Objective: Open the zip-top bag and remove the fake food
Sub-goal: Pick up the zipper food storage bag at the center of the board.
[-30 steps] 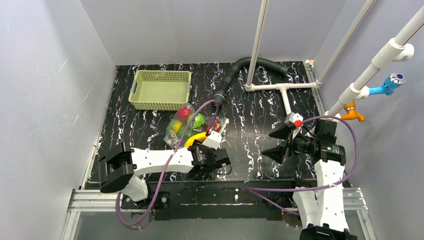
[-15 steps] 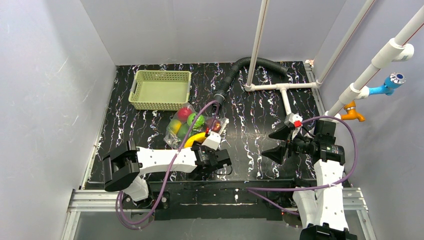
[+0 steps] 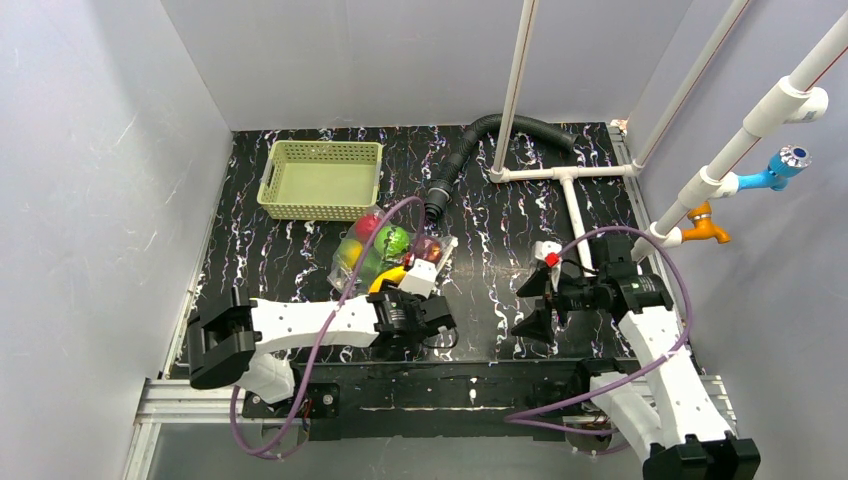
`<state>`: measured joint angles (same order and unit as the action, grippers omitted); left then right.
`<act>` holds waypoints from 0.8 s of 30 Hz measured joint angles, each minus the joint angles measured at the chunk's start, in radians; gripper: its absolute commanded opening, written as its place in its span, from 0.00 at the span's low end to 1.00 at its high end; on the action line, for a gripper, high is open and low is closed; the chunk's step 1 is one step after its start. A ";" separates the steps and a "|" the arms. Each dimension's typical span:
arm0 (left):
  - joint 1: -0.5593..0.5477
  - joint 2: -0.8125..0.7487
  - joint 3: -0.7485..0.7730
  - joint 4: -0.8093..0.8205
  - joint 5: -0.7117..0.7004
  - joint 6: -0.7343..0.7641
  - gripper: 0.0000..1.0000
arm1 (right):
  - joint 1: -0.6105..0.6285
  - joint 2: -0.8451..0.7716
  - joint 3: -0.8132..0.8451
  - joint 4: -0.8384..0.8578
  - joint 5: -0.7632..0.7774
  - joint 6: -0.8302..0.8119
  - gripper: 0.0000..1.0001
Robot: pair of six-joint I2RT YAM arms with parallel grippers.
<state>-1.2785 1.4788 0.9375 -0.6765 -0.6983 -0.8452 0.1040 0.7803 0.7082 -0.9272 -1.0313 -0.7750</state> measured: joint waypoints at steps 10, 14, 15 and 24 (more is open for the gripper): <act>0.000 -0.133 -0.040 0.076 0.003 0.024 0.65 | 0.200 0.145 0.085 0.046 0.142 0.040 1.00; 0.007 -0.188 -0.089 0.108 0.004 0.026 0.68 | 0.275 0.255 0.133 0.142 0.187 0.130 0.99; 0.008 -0.201 -0.102 0.112 0.005 0.025 0.70 | 0.297 0.287 0.143 0.175 0.197 0.159 1.00; 0.021 -0.394 -0.203 0.169 0.006 0.029 0.98 | 0.359 0.542 0.198 0.425 0.238 0.476 1.00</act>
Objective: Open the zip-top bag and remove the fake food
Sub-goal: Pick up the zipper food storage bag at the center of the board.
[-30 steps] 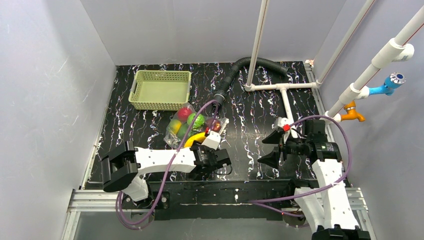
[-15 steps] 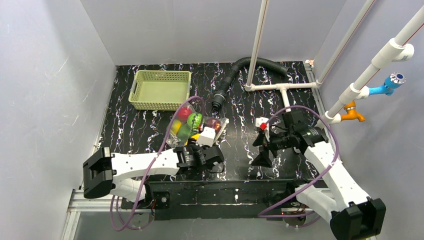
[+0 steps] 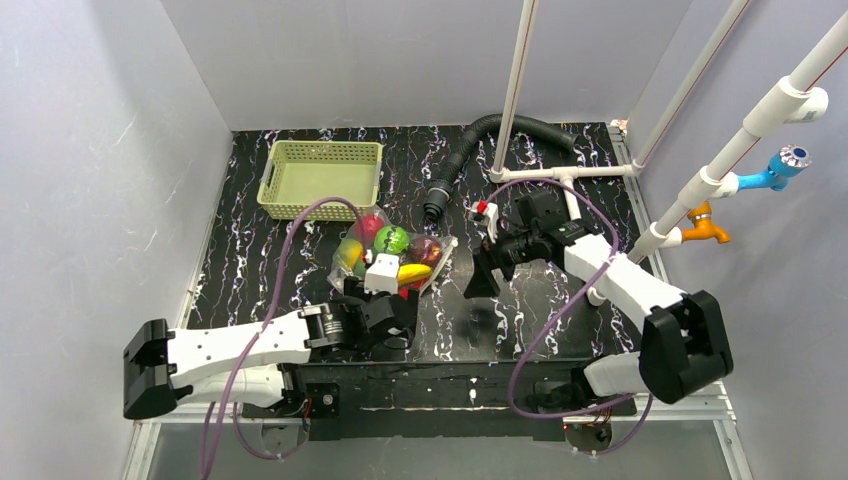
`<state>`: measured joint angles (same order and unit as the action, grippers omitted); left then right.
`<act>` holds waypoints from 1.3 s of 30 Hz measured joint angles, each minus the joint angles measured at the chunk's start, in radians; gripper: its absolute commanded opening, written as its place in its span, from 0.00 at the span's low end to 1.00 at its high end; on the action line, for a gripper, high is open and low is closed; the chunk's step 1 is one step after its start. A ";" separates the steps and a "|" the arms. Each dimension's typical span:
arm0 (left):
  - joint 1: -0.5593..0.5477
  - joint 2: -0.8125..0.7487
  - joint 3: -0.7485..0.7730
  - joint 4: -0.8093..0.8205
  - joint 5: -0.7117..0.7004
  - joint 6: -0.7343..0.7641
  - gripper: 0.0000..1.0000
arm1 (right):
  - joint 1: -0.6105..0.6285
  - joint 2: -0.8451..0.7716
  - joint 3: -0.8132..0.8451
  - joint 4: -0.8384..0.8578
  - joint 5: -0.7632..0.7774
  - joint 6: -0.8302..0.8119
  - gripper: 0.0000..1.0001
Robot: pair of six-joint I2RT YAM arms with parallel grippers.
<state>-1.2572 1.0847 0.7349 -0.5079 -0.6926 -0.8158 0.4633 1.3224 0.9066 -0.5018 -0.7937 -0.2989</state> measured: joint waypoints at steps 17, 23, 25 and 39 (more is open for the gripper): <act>0.096 -0.205 -0.086 0.052 0.031 0.020 0.98 | -0.004 0.237 0.054 0.392 0.183 0.485 1.00; 0.102 -0.230 -0.090 0.050 0.034 0.020 0.98 | -0.006 0.337 0.045 0.496 0.185 0.613 0.97; 0.103 -0.233 -0.092 0.048 0.035 0.020 0.98 | -0.006 0.362 0.045 0.557 0.168 0.652 0.91; 0.104 -0.257 -0.106 0.029 0.039 0.006 0.98 | -0.006 0.520 -0.022 0.898 0.059 0.946 0.58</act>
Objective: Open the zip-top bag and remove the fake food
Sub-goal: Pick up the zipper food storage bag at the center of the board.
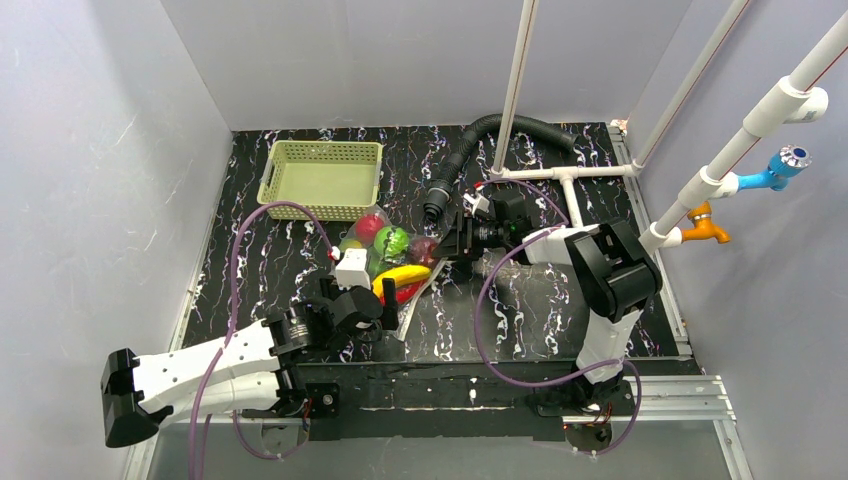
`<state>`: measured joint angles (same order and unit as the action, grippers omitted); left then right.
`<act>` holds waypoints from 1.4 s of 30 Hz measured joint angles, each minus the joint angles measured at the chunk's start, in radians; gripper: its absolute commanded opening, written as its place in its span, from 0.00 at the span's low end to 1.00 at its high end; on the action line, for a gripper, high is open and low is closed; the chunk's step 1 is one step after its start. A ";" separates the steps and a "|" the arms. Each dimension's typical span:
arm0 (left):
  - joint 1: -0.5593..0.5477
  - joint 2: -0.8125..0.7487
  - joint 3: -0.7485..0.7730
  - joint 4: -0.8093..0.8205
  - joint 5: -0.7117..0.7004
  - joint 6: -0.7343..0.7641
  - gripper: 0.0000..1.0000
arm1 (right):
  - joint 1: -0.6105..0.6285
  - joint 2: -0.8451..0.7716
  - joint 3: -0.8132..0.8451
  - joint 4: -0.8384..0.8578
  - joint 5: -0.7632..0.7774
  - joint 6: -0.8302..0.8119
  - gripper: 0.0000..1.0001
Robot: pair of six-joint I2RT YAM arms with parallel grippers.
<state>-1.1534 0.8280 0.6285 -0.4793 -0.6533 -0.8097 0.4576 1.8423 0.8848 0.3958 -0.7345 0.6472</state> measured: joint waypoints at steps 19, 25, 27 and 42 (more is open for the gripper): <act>0.001 -0.014 0.000 -0.028 0.000 0.001 0.98 | -0.002 -0.032 -0.010 0.010 -0.006 0.025 0.01; 0.001 -0.090 0.006 -0.050 0.007 0.055 0.98 | -0.002 -0.220 0.017 -0.182 0.007 -0.150 0.01; 0.001 -0.124 0.014 -0.054 0.013 0.083 0.98 | -0.001 -0.294 0.029 -0.251 0.005 -0.220 0.01; 0.007 -0.209 0.158 0.049 0.294 0.463 0.98 | 0.002 -0.583 0.520 -1.211 0.039 -1.080 0.01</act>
<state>-1.1465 0.6193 0.7864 -0.4305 -0.3592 -0.3466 0.4595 1.2594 1.4052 -0.8150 -0.6956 -0.4324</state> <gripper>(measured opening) 0.981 0.155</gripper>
